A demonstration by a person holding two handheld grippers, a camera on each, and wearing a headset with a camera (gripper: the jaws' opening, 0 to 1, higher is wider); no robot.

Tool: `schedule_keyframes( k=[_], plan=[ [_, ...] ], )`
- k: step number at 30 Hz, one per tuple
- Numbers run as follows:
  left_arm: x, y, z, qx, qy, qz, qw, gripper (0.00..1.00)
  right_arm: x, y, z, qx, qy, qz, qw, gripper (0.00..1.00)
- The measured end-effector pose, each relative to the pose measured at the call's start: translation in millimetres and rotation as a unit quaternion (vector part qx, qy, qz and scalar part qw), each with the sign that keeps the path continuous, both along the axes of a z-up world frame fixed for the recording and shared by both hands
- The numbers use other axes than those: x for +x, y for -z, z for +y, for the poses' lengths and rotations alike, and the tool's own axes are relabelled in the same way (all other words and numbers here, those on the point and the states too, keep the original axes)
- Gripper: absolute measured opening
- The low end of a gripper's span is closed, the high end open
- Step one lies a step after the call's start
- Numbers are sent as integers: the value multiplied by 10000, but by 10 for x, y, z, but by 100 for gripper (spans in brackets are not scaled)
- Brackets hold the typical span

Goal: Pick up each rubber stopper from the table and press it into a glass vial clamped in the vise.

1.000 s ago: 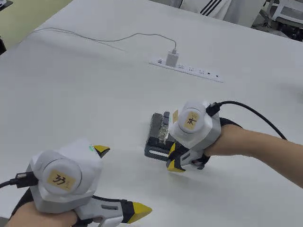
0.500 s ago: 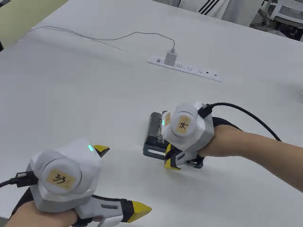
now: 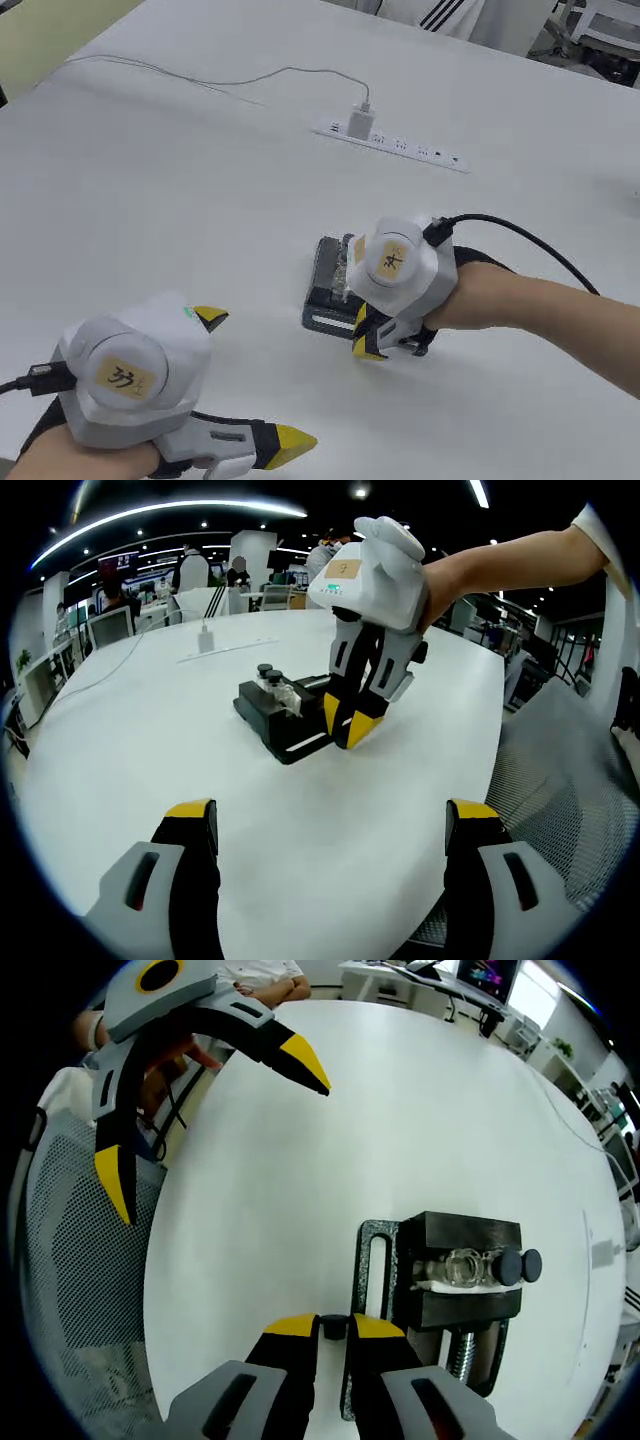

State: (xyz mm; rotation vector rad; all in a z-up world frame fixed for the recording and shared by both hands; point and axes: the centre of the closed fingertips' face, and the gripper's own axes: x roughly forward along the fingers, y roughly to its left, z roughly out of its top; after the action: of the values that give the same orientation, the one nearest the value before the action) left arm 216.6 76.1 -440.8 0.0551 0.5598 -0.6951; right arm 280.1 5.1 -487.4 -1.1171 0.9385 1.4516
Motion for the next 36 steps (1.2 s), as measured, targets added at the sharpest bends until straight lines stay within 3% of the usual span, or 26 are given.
schedule_keyframes(
  k=[4, 9, 21, 36],
  plan=[
    [0, 2, -18, -17, 16, 5, 10000, 93, 24, -23, -21, 46, 77, 15, 10000, 8],
    [-1, 5, -35, -19, 45, 12, 10000, 93, -32, -50, 49, 304, 325, 281, 9986, 8],
    [-13, 20, -35, 1, 57, 37, 10000, 93, -70, 13, -29, 92, 150, 275, 9995, 8],
    [-15, 18, -35, 0, 64, 27, 10000, 93, -78, 7, -30, 69, 148, 256, 9995, 8]
  ],
)
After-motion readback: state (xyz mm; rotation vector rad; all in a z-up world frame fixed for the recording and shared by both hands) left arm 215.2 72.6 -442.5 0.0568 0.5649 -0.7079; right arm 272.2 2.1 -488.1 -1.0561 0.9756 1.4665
